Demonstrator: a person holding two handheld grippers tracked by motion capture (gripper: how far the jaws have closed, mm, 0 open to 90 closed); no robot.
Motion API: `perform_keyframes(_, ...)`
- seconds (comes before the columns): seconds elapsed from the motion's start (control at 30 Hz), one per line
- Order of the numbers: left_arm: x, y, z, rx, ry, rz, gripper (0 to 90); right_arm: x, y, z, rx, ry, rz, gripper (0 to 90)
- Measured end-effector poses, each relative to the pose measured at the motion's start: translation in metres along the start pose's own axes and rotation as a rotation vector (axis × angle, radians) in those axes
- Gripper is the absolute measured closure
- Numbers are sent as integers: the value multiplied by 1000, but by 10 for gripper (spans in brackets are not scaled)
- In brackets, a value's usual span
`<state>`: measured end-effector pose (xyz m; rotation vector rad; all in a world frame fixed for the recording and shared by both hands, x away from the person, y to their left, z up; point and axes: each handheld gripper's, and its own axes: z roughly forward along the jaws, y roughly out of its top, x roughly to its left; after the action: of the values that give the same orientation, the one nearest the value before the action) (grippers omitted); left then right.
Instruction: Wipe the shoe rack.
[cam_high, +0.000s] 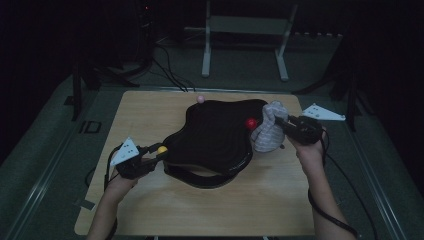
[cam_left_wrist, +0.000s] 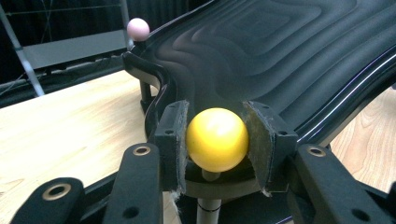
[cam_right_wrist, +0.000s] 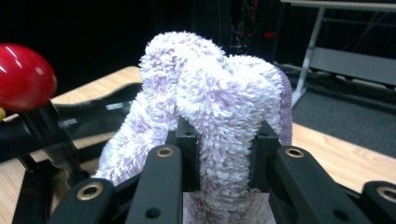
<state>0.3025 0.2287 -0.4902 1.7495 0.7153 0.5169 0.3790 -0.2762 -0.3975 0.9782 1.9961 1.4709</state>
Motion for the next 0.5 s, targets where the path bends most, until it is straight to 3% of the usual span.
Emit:
perform_keyframes(0.2,0,0,0,-2,-3,-3,598,9,12,-10,-47,35,-21,719)
perform_keyframes(0.3,0,0,0,-1,-3,-2,598,14,5,-3,-15,29,-43,720)
perform_keyframes(0.4,0,0,0,1,-2,0,598,12,-6,0,5,40,-15,720)
perform_keyframes(0.5,0,0,0,2,-4,0,597,14,-6,-6,-9,50,-15,719)
